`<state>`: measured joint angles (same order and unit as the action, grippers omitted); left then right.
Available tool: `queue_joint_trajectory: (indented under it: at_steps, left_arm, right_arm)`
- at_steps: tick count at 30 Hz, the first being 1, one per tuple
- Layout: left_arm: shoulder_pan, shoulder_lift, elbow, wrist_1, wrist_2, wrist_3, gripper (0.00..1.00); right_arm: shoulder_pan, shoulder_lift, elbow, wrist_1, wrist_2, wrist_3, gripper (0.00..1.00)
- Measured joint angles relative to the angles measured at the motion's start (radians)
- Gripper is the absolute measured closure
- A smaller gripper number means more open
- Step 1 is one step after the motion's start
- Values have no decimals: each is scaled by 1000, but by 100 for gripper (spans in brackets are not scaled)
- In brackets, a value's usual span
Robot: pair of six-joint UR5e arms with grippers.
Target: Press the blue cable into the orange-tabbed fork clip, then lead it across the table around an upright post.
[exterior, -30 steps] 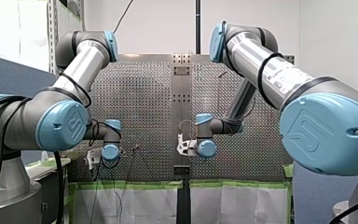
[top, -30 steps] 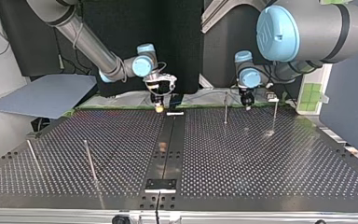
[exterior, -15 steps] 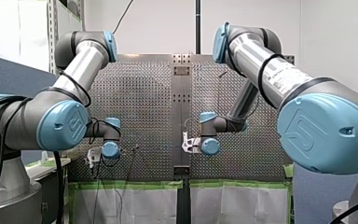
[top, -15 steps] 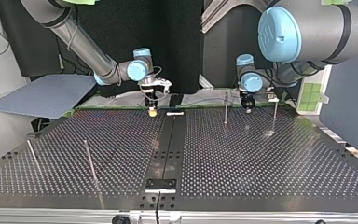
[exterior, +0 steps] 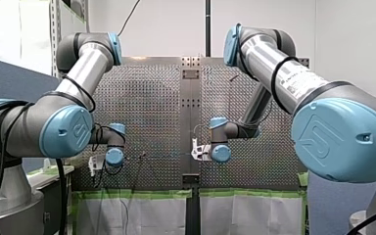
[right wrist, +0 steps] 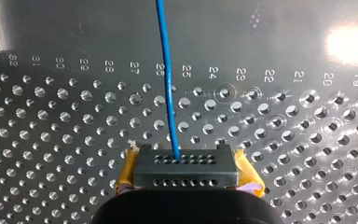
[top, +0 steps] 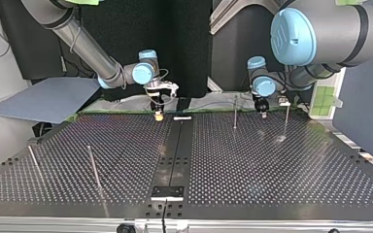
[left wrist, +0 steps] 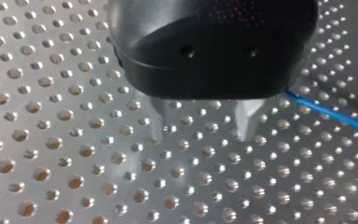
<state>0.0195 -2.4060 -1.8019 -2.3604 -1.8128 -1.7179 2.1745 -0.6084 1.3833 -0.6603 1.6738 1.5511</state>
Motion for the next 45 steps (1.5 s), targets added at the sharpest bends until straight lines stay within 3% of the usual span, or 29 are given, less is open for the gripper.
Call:
queue_joint_trajectory:
  at_steps: [9,22,36,45]
  left_arm:
    - [-10,1,-2,-79,66,42,0]
    - [3,78,-75,-180,170,17,0]
    - [-19,200,-200,-133,289,-17,0]
    - [-34,213,-254,-124,270,-12,0]
  right_arm:
    - [0,0,0,4,0,1,100]
    - [0,0,1,23,0,0,100]
    - [0,0,1,27,0,4,100]
    - [0,0,0,30,-1,4,100]
